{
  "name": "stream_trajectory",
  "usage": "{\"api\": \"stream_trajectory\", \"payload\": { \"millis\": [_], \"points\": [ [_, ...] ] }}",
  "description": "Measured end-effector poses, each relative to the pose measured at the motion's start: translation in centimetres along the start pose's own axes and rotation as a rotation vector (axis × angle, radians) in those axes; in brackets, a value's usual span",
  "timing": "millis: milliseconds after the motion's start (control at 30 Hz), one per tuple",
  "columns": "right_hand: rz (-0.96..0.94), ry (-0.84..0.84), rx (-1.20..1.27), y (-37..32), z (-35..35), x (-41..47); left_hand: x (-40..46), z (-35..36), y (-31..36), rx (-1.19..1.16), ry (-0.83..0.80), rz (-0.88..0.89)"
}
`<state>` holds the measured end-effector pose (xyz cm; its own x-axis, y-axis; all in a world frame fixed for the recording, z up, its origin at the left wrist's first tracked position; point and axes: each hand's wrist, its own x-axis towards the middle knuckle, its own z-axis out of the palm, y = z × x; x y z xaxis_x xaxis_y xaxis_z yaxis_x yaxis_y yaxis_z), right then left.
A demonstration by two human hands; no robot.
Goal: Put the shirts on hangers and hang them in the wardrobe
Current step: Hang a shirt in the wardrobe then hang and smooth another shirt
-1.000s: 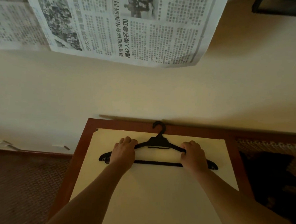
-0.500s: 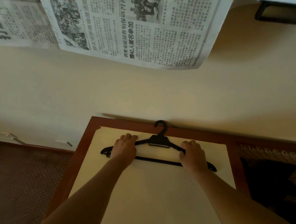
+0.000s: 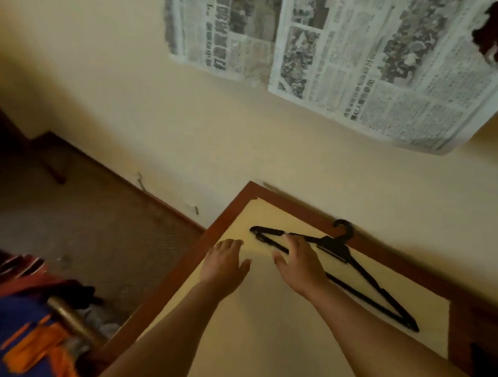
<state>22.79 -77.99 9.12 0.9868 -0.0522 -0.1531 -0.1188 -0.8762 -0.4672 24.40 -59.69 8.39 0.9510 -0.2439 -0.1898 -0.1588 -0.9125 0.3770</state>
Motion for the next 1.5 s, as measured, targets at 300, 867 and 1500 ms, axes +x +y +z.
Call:
{"api": "stream_trajectory", "payload": {
  "millis": [300,867,1500],
  "points": [
    [-0.357,-0.292,-0.004,-17.4,9.6,-2.4,-13.2,-3.6,-14.7,-0.145,0.159,-0.506],
    [-0.638,-0.534,-0.093,-40.9,28.0,-12.9,-34.1,-4.2,-39.2,-0.275,0.305,-0.823],
    [-0.758,-0.727,-0.297,-61.6,47.3,-0.3,-34.6,-5.3,-66.8,-0.733,0.447,-1.295]
  ]
}}
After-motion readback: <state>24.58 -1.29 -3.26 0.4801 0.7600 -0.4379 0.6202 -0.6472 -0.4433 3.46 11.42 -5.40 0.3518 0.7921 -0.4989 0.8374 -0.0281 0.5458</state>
